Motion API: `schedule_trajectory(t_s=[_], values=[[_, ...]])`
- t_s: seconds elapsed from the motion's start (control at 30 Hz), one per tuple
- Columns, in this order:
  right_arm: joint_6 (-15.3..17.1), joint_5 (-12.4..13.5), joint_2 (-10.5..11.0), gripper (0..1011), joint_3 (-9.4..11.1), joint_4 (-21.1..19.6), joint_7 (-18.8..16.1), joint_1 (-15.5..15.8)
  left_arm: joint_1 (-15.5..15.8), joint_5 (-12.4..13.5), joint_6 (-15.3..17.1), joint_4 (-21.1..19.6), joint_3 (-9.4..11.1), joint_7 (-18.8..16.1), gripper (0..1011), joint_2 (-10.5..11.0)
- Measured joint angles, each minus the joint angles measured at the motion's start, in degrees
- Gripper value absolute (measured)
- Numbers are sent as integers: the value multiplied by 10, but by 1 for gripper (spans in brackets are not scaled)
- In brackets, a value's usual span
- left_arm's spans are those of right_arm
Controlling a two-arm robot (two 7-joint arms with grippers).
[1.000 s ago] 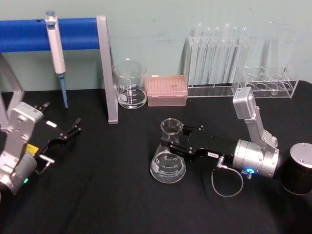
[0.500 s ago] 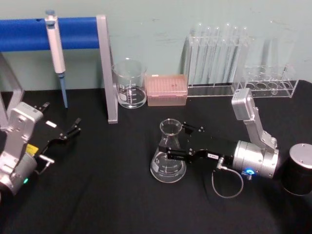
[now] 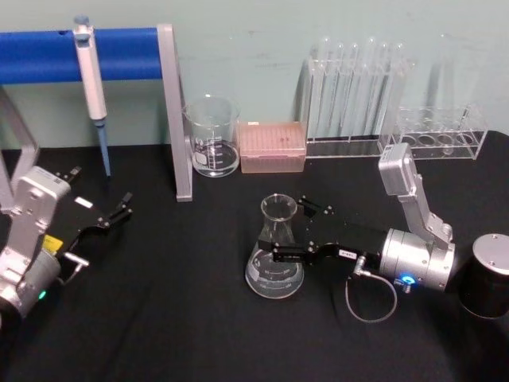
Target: Grasp the erlenmeyer flask with one hand, shake it three times, then place it back.
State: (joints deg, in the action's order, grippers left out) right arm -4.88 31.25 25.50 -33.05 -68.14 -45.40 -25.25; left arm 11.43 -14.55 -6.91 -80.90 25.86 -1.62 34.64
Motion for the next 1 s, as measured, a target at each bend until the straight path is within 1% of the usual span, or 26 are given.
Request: schedule_trajectory(t_s=[0.4, 0.6, 0.83, 1.0], values=[[-1, 1, 0, 1000, 0, 0, 0, 0, 0, 0, 0, 0, 0, 0, 1001, 0], [8, 3, 3, 1000, -1, -3, -2, -1, 0, 0, 0, 0, 0, 0, 1001, 0], [18, 10, 15, 1000, 1, -20, -3, 7, 0, 0, 0, 0, 0, 0, 1001, 0], [27, 21, 36, 1000, 8, -48, 0, 25, 0, 0, 0, 0, 0, 0, 1001, 0]])
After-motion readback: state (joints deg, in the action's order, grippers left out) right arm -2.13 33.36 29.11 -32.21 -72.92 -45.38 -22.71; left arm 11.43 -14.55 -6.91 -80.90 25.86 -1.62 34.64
